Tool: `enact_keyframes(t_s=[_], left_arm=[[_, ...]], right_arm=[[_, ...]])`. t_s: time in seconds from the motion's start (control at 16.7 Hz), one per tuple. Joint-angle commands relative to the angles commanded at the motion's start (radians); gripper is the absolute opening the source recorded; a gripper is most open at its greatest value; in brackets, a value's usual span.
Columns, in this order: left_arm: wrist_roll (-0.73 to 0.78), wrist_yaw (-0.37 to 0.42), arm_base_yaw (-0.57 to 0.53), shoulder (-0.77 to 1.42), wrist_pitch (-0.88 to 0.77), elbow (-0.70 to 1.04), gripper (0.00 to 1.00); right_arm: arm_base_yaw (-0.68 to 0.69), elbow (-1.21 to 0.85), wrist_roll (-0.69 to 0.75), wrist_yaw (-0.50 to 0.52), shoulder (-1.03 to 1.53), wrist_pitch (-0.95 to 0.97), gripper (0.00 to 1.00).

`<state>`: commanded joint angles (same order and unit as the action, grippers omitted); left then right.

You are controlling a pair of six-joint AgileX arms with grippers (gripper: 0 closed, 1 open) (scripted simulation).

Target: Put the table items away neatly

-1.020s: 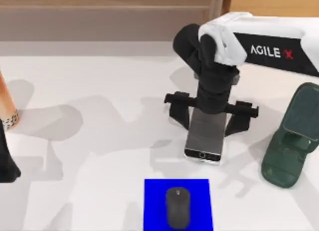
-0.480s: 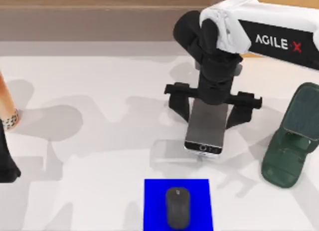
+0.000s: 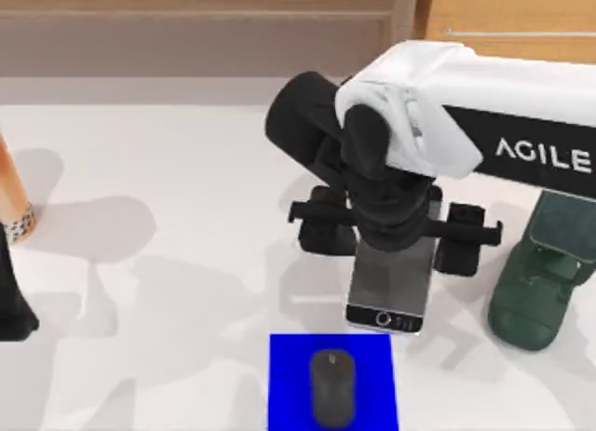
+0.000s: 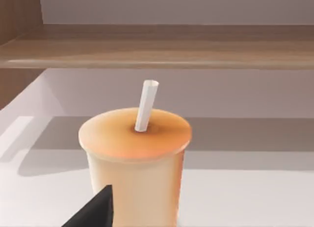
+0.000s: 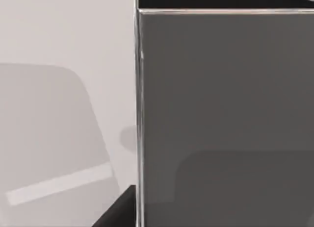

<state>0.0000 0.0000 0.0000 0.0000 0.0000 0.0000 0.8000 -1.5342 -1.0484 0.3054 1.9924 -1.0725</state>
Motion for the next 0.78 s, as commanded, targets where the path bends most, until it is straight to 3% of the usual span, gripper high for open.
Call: enact_keyframes(t_s=[0.3, 0.78], left_arm=[[0.000, 0.000, 0.000, 0.000, 0.000, 0.000, 1.00], [0.000, 0.000, 0.000, 0.000, 0.000, 0.000, 1.00]], right_arm=[[0.159, 0.279, -0.176, 0.368, -0.332, 0.047, 0.00], [0.198, 0.555, -0.307, 0.762, -0.583, 0.082, 0.00]])
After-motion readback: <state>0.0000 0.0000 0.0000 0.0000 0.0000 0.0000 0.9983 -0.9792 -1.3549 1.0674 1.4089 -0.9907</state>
